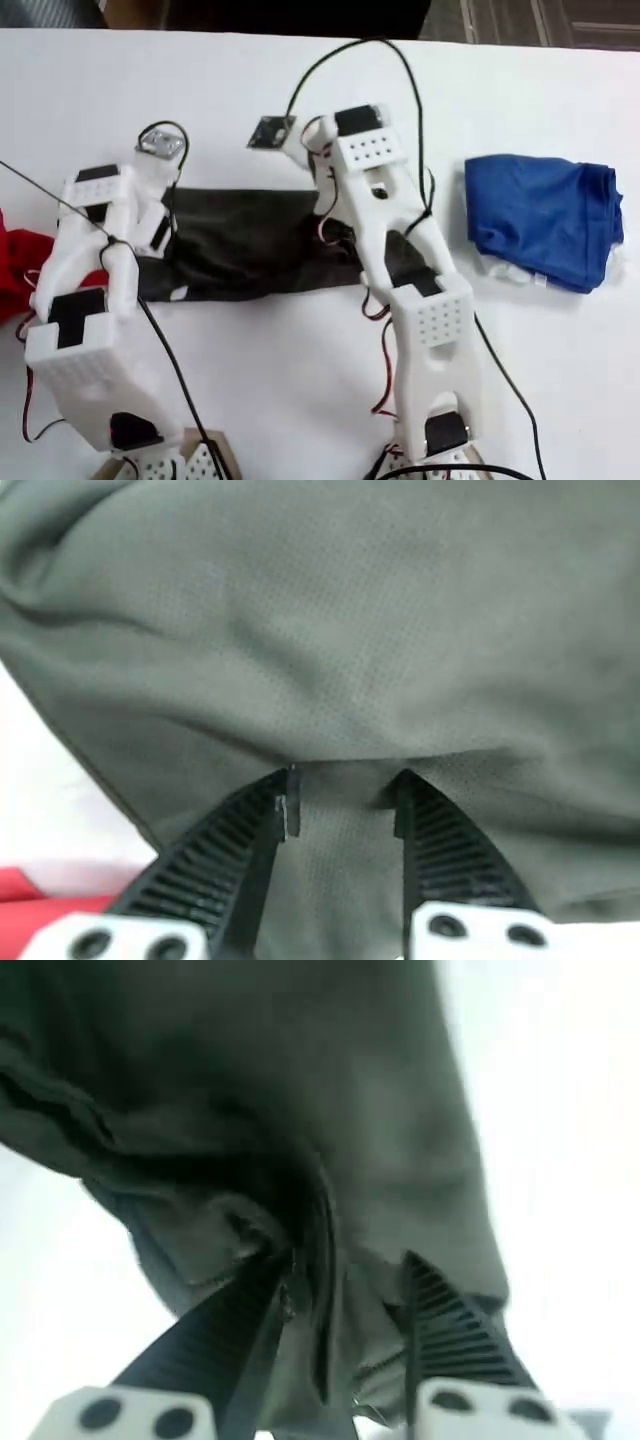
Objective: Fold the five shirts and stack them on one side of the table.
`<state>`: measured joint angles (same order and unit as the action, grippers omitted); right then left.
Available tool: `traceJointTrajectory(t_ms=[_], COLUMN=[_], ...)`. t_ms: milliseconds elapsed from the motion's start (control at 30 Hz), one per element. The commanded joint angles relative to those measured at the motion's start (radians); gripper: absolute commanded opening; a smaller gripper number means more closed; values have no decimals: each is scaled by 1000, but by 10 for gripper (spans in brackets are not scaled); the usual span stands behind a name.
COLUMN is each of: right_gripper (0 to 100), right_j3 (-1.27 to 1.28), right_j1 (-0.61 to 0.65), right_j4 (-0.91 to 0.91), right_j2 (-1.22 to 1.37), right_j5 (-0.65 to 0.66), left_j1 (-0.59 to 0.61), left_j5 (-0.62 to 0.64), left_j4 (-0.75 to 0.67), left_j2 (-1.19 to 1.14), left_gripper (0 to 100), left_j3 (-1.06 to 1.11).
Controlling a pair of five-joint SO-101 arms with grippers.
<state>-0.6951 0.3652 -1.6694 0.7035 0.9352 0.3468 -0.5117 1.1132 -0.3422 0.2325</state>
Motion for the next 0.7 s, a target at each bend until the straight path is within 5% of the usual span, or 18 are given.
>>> traceJointTrajectory(t_ms=[0,167,300,667], right_gripper=[172,141,11,22], right_j3=[-61,-3,226,1023], right_j1=[-31,-50,-21,44], right_j4=[-18,-44,-44,214], right_j2=[-7,-117,-366,-742], right_j5=[-15,-17,-17,-12], left_j1=[2,2,2,2], left_j5=[6,6,6,6], left_j4=[-23,-23,-23,-23], left_j2=[-11,-11,-11,-11], left_gripper=[180,180,180,180], left_j3=[-4,-4,-4,-4])
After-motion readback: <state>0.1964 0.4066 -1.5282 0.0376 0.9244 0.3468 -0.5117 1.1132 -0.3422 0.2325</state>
